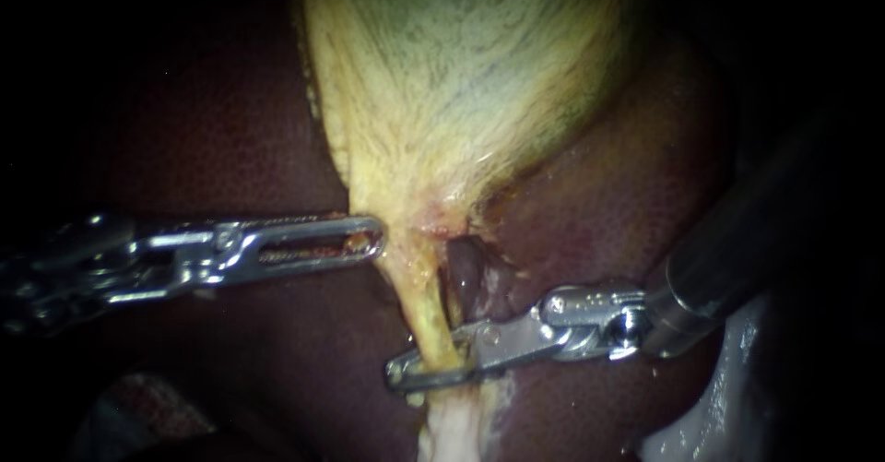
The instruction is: Going back second clip left tube
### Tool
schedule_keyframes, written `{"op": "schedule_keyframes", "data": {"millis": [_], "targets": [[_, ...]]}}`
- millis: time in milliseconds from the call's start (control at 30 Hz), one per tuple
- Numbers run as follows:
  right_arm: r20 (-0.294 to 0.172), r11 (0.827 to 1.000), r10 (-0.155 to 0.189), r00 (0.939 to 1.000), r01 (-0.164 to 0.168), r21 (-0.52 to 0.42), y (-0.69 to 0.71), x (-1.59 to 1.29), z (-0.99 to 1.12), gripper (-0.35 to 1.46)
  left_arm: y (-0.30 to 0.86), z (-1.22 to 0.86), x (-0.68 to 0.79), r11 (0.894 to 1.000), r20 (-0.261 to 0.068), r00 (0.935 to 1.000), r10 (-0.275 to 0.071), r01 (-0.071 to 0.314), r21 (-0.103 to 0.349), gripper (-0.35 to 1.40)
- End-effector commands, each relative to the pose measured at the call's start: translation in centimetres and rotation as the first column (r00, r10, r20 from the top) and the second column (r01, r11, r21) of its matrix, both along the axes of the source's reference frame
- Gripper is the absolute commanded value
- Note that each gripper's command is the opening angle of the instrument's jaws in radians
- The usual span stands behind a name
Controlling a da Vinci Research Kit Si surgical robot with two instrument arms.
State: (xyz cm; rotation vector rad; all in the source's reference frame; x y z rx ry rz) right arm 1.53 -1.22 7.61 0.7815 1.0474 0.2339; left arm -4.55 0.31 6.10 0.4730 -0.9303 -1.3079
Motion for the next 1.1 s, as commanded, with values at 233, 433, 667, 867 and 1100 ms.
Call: {"op": "schedule_keyframes", "data": {"millis": [233,433,667,867,1100], "targets": [[0.001,1.0,0.003,1.0,-0.003,-0.001,0.0,0.01,0.01,-0.35,0.0,-0.01,0.01,1.0,0.001,1.0,0.0,0.0,0.0,-0.33],[0.004,1.0,0.002,1.0,-0.002,-0.002,0.0,0.01,0.01,-0.35,0.0,0.0,0.0,1.0,0.0,1.0,0.0,0.0,0.0,-0.35],[-0.092,0.997,0.0,0.9958,-0.008,-0.078,-0.02,0.11,0.0,0.46,-0.01,-0.02,-0.01,1.0,0.0,1.0,0.0,0.0,0.0,-0.35],[-0.202,0.977,-0.027,0.979,-0.017,-0.213,0.01,0.22,0.01,0.6,-0.02,-0.02,0.01,1.0,0.0,1.0,0.0,0.0,0.0,-0.35],[-0.231,0.957,-0.065,0.9708,-0.005,-0.29,0.01,0.16,0.02,0.6,-0.02,-0.02,0.01,1.0,0.0,1.0,0.0,0.0,-0.001,-0.35]]}}
